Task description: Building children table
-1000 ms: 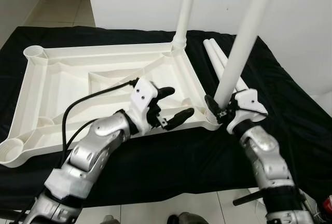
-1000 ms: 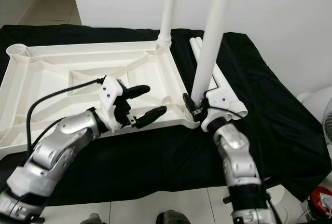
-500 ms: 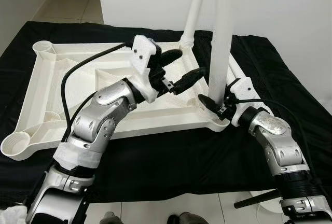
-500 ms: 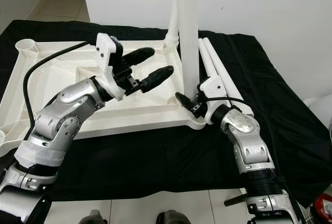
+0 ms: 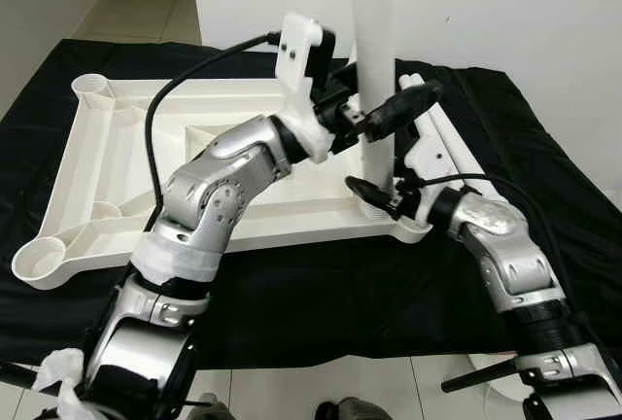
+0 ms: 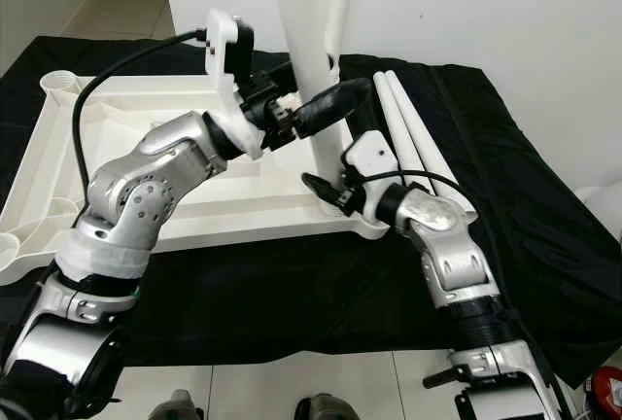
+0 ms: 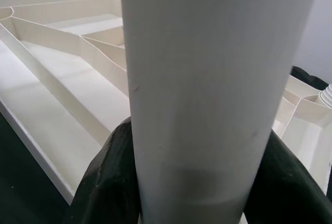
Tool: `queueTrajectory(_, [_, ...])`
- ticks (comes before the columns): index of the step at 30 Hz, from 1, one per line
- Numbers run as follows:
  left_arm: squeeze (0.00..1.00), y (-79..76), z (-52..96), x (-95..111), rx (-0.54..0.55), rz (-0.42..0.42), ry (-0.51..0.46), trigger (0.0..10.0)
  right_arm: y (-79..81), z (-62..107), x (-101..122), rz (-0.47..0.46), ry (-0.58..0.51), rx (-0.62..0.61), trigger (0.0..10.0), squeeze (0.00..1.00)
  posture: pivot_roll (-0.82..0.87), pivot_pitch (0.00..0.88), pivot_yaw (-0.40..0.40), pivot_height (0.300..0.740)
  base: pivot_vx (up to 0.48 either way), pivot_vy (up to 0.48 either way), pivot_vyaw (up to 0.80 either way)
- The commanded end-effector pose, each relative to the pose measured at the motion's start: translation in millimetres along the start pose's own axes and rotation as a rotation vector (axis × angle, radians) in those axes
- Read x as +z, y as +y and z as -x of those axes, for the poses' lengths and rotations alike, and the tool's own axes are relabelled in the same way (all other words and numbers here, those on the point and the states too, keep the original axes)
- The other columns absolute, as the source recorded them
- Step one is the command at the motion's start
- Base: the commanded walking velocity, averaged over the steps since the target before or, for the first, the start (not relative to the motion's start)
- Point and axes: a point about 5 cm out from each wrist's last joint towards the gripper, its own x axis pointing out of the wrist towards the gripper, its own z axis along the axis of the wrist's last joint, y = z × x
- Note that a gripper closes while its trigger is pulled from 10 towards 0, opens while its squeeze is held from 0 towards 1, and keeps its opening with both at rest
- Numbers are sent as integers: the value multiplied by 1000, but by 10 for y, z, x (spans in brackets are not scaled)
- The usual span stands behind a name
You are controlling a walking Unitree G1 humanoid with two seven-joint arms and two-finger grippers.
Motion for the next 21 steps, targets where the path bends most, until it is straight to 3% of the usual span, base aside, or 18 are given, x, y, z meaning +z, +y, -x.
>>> queueTrajectory(1, [0,-22,-95,13,-30,7,17,10000,9,-33,11,5,-6,-8,10000,0,54,0,-17,740,0,0,0])
queueTrajectory(3, [0,11,-142,0,-2,-5,34,10000,17,-34,1,-4,-12,-19,10000,0,57,0,-11,740,0,0,0])
queueTrajectory(4, [0,50,-171,-20,27,-22,60,0,12,-33,-19,-15,-9,-39,10000,0,61,0,-10,740,0,0,0])
queueTrajectory(21, [0,232,-131,23,138,-139,107,0,-32,-83,-43,-71,-8,-109,10000,0,61,0,-25,740,0,0,0])
